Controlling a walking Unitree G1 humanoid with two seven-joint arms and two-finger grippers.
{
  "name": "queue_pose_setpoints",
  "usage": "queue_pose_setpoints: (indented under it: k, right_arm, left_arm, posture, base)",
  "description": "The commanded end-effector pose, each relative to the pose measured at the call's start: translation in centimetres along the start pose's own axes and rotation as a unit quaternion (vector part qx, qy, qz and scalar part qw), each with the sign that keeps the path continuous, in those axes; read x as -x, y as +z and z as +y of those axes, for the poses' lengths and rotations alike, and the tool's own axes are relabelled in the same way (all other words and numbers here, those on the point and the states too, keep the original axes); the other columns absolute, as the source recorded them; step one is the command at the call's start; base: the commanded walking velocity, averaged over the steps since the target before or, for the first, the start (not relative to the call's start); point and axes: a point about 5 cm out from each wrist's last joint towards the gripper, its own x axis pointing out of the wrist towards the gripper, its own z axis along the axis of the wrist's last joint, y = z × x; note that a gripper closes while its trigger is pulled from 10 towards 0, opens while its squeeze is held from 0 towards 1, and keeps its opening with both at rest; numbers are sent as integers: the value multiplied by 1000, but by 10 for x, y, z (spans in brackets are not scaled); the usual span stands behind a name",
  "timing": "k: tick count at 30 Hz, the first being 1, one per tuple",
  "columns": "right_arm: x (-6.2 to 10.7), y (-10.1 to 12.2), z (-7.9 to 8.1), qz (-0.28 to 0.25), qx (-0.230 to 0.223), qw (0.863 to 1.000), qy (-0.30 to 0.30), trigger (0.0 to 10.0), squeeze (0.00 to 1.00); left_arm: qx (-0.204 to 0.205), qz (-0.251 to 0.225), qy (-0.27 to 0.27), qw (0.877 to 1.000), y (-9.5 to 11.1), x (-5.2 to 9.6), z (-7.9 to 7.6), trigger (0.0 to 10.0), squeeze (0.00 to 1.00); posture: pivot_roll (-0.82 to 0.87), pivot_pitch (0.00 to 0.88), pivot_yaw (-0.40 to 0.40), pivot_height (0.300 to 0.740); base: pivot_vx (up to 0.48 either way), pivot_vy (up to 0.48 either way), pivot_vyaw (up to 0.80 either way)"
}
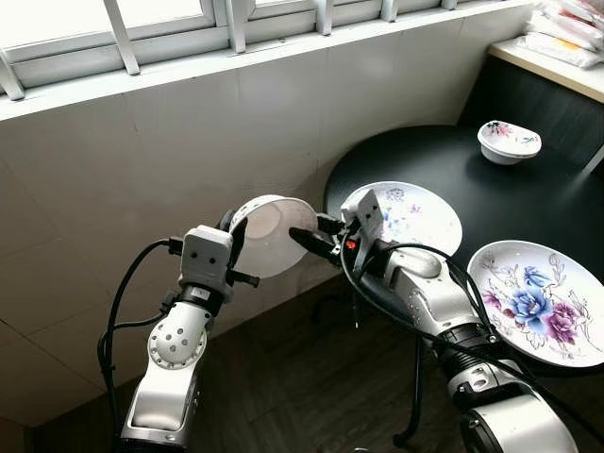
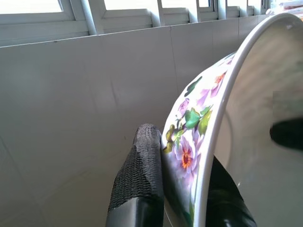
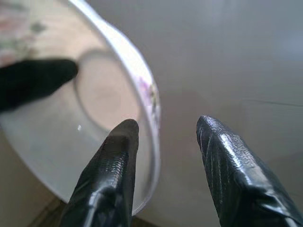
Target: Kitchen organization
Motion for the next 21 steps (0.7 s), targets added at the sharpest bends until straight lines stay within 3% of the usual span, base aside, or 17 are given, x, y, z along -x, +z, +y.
queue_pose_setpoints:
  k: [1,2,3,5,9,11,12,13,21]
  right_arm:
    - [-2,4,-2,-9,-13,1000,7,10000,0]
    - [-2,3,-1,-8,-15,1000,10,9333,0]
    - [-2,3,-1,-8,-16,1000,13,9333,0]
    - [-2,-2,2,3,-20,999,27,4235,0]
    - [-3,-6,4,12,-25,999,38,3647,0]
    - [-3,-7,5,15,-24,999,40,2392,0]
    - [-3,-7,5,15,-24,999,40,2392,0]
    - [-3,-8,5,16,-25,999,40,118,0]
    - [-2,-7,3,8,-25,999,35,0,0]
  left_arm:
    - [0,-19,-7,1000,7,0,-3,10000,0]
    - [0,-19,-7,1000,7,0,-3,10000,0]
    - [0,-19,-7,1000,7,0,-3,10000,0]
    - [0,-20,-7,1000,7,0,-3,10000,0]
    - [0,-22,-9,1000,7,0,-3,10000,0]
    - [1,-24,-10,1000,8,0,-3,10000,0]
    - [1,-25,-10,1000,8,0,-3,10000,0]
    - [2,-26,-11,1000,8,0,-3,10000,0]
    - [4,-29,-12,1000,9,0,-3,10000,0]
  posture:
    - [29,0,-27,740]
    - [29,0,-27,740]
    - [29,0,-27,740]
    - [31,0,-28,740]
    - [34,0,-27,740]
    - [34,0,-27,740]
    - [34,0,-27,740]
    - [35,0,-27,740]
    - [32,0,-26,740]
  base:
    - [0,0,0]
    - [0,0,0]
    - [0,0,0]
    - [0,0,0]
    - [0,0,0]
    - [0,0,0]
    - [0,0,0]
    - [0,0,0]
    - [0,0,0]
